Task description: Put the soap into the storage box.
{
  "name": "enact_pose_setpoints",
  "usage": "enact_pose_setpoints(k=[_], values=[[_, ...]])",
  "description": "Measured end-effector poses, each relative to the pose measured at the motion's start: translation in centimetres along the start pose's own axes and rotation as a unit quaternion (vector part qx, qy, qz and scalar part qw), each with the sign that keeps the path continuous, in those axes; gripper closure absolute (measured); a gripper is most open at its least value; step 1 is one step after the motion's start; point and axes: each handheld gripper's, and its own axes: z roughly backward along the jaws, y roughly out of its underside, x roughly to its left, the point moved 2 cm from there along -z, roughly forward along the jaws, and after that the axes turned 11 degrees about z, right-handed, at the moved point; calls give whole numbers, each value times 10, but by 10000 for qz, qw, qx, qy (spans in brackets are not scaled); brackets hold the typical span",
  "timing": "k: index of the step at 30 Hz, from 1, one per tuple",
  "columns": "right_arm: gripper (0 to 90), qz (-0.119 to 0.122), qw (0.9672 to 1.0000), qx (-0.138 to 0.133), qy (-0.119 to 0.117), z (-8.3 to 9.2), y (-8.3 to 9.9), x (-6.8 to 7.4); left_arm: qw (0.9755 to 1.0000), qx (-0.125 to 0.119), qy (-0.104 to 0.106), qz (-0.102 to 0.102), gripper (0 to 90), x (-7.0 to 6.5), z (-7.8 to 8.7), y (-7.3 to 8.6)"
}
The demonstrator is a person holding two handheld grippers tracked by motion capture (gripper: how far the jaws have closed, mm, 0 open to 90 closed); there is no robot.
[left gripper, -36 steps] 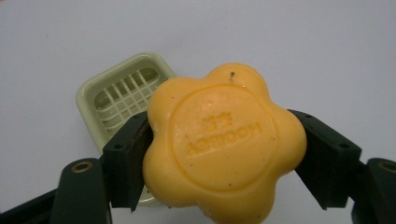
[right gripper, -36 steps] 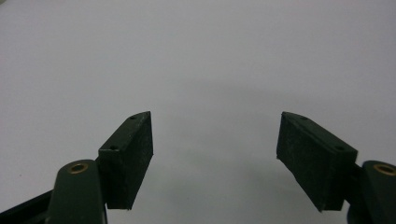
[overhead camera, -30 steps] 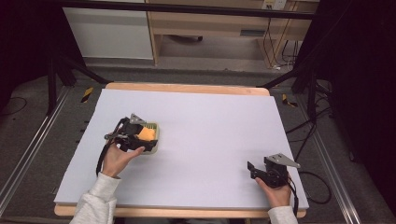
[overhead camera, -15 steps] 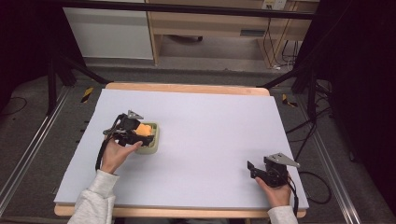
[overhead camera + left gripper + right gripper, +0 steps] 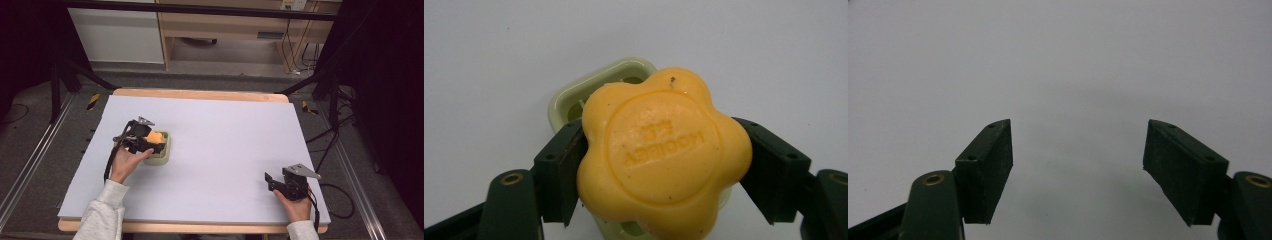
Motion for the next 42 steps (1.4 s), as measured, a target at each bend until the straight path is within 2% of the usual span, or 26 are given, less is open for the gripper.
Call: enact_pose_setpoints(k=[9, 16, 21, 42], values=[[286, 1, 10000, 8, -1, 0, 0, 0, 9998, 175, -49, -30, 264, 2, -10, 4], [287, 31, 10000, 6, 13, 0, 0, 0, 9998, 185, -55, 18, 264, 2, -15, 5], [287, 42, 10000, 6, 14, 0, 0, 0, 9997, 246, -76, -32, 264, 2, -21, 6], [287, 59, 10000, 11, 20, -1, 0, 0, 9995, 291, -99, 30, 264, 3, -30, 8]])
